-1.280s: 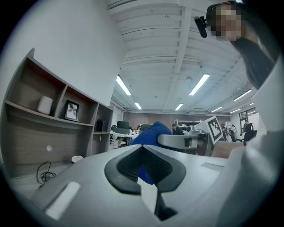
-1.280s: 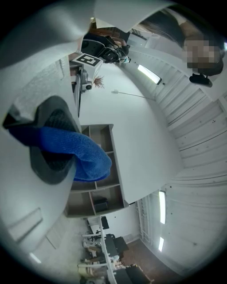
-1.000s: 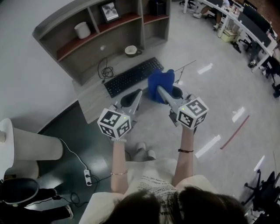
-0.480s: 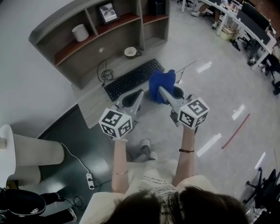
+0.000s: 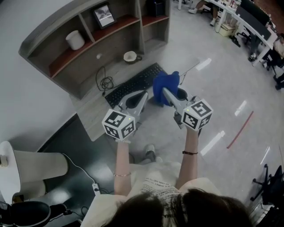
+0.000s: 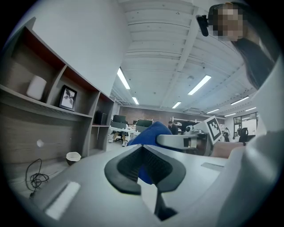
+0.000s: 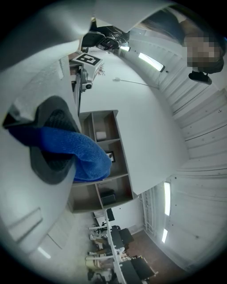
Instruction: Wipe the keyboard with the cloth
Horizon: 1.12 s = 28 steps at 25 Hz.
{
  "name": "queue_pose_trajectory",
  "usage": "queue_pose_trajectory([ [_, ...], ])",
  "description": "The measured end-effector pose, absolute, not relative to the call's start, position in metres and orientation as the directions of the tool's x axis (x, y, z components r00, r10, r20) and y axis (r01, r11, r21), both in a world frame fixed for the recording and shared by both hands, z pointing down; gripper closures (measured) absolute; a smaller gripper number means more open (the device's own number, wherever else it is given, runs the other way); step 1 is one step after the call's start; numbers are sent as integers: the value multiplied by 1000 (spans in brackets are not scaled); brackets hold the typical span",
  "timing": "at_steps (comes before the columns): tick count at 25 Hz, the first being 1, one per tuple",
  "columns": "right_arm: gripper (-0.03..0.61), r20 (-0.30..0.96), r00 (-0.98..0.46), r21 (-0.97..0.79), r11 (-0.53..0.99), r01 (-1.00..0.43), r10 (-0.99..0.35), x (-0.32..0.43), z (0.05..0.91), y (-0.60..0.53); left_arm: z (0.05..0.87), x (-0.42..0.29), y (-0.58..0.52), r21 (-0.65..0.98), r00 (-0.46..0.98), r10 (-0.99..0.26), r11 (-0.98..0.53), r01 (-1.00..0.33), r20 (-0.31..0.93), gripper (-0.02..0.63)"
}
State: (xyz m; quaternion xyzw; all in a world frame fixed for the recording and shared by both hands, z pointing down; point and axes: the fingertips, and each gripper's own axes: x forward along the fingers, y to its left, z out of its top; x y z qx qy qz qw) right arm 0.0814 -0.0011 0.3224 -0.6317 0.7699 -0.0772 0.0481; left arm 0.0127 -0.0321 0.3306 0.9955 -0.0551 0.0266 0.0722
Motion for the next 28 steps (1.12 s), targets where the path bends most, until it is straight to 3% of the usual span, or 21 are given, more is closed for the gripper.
queue_pose_trajectory([
  [28,520,73,-87,-187,72,-980,-994,114,343,-39,349,56,-78,185,998,8,-983,-2,57,612],
])
